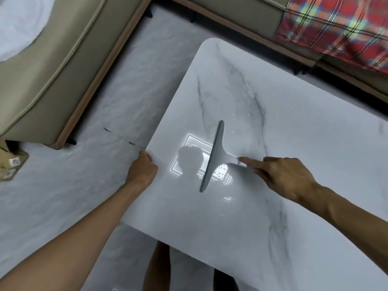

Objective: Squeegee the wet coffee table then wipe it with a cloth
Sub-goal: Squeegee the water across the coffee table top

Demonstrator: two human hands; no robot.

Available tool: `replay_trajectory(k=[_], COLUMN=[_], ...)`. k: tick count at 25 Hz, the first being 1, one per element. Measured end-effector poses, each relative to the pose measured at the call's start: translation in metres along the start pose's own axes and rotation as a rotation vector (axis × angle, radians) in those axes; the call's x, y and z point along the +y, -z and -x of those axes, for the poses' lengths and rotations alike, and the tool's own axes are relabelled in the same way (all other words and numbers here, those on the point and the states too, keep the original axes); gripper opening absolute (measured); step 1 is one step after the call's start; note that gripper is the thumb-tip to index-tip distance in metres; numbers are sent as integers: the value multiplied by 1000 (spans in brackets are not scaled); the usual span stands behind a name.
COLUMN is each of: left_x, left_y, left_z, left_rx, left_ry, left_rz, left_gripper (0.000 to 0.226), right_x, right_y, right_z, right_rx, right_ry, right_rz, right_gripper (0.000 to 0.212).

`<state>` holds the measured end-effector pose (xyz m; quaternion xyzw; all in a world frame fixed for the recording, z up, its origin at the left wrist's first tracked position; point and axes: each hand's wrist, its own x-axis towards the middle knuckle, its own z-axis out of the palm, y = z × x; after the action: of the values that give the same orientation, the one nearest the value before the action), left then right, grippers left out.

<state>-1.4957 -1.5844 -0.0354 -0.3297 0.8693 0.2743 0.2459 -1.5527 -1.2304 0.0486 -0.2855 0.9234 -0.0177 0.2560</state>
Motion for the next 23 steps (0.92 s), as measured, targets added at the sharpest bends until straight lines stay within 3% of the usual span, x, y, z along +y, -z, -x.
replay_trajectory(k=[3, 6, 9, 11, 14, 18, 20, 23], left_x=[-6, -24, -47, -59, -67, -67, -66, -71], left_y=[8, 16, 17, 8, -13, -32, -33, -23], left_z=[6, 19, 38, 54, 75, 90, 93, 94], left_rx=[26, 83, 160, 139, 19, -42, -7, 137], left_ry=[47, 99, 181, 225, 283, 275, 251, 250], left_rz=[111, 250, 331, 313, 273, 250, 268, 370], left_gripper=[10, 7, 9, 15, 24, 24, 19, 11], right_x=[-27, -95, -166, -176, -128, -39, -25, -62], right_y=[5, -12, -36, -48, -47, -23, -16, -20], right_z=[-9, -50, -75, -75, -56, -8, 11, 4], right_rx=[-8, -37, -100, -117, -86, -77, -32, -6], right_ry=[73, 269, 460, 527, 472, 224, 170, 248], right_rz=[-4, -48, 29, 107, 72, 5, 56, 8], right_gripper=[44, 40, 46, 48, 49, 44, 47, 41])
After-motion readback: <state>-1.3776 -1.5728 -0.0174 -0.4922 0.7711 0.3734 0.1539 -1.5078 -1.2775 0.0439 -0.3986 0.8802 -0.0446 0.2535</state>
